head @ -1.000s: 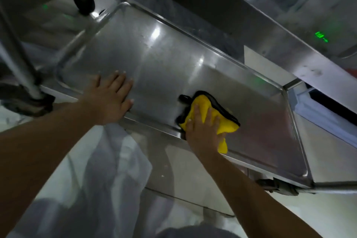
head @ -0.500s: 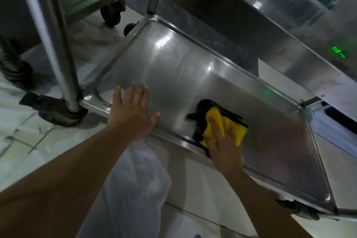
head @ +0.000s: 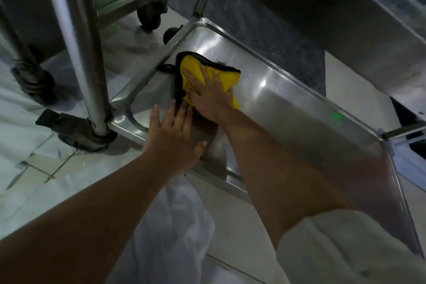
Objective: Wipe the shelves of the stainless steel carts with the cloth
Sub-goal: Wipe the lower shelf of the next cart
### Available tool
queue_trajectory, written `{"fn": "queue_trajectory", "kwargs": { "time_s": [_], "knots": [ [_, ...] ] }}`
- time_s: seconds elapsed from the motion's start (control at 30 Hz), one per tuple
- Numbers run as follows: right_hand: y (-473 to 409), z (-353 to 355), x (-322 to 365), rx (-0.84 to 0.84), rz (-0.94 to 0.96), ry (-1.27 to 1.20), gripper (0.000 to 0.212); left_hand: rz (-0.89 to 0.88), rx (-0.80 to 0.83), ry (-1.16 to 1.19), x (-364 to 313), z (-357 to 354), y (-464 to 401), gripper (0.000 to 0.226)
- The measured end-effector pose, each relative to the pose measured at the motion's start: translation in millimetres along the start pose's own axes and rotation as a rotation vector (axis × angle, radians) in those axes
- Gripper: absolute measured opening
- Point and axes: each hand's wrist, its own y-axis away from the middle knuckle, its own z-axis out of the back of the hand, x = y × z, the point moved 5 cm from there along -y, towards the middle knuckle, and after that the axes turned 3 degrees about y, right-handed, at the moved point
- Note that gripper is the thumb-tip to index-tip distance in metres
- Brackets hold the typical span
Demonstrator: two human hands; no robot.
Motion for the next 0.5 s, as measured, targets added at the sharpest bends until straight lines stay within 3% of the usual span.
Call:
{"fn": "queue_trajectory", "kwargs": {
  "time_s": [0.13, 0.3, 0.43, 0.5],
  "knots": [
    [-23.3, 6.2, -33.0, -0.011, -0.035, -0.051, 0.055, -0.008, 0.009, 0.011, 0.6, -1.1, -1.2, 0.087],
    [-14.5, 10.8, -129.8, -0.091, -0.388, -0.109, 0.056, -0.012, 0.002, 0.045, -3.9, -0.7, 0.0, 0.086],
    [35.9, -1.0, -193.6, -0.039, -0.631, 0.028, 0.053, -0.021, -0.001, 0.056, -9.4, -0.4, 0.5, 0.085],
    [67.5, -3.0, -206.0, -0.058, -0.736, -0.05, 0.054, -0.024, 0.006, 0.049, -13.6, -1.5, 0.4, 0.085]
  ]
}}
